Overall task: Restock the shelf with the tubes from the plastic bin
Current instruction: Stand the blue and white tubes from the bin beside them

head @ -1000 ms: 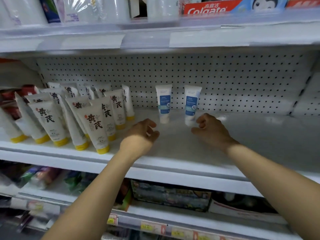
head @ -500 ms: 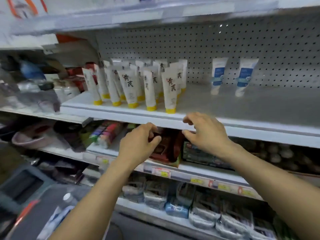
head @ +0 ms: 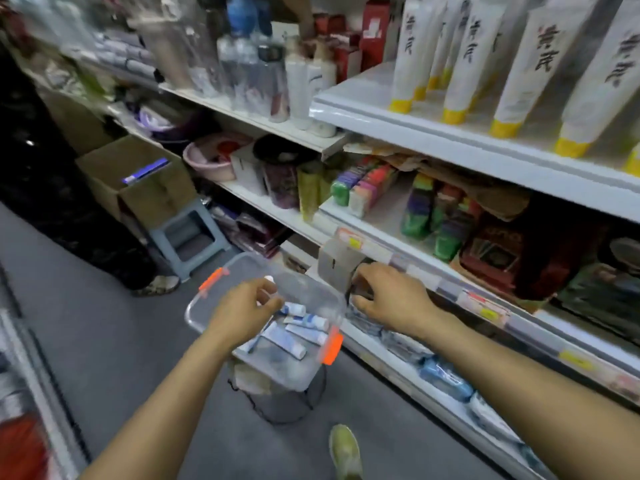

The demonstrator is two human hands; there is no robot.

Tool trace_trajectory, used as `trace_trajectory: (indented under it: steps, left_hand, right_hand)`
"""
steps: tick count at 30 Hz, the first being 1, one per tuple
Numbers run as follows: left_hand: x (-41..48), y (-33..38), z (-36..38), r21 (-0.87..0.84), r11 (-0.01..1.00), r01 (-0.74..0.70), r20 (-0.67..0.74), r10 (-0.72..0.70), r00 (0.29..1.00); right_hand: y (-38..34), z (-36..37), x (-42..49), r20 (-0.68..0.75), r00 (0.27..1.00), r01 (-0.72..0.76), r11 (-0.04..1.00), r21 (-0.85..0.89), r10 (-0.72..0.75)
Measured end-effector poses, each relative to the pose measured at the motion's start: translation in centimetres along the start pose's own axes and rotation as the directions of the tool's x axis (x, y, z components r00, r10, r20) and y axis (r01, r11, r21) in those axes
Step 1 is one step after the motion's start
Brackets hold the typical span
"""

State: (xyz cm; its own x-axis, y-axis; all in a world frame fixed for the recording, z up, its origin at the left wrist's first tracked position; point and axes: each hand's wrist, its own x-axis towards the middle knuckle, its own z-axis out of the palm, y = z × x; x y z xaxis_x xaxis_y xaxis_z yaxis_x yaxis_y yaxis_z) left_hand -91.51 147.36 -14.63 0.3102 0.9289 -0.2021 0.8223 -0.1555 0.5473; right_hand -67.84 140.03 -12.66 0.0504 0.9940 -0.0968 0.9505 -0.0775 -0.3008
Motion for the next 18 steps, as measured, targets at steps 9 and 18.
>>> trace_trajectory:
  steps: [9,18]
  left_hand:
    - [9.8,-13.1,4.3,-0.156,0.91,0.384,0.136,-0.365,0.921]
    - [21.4,-24.7,14.2,0.196,0.862,0.468,0.162,-0.499,0.851]
  right_hand:
    - [-2.2,14.4,16.1,0.381,0.925,-0.018,0.999,0.038,0.002]
    - [-1.7,30.1,26.2,0.503,0.863,-0.004,0.997,-0.078,0.043]
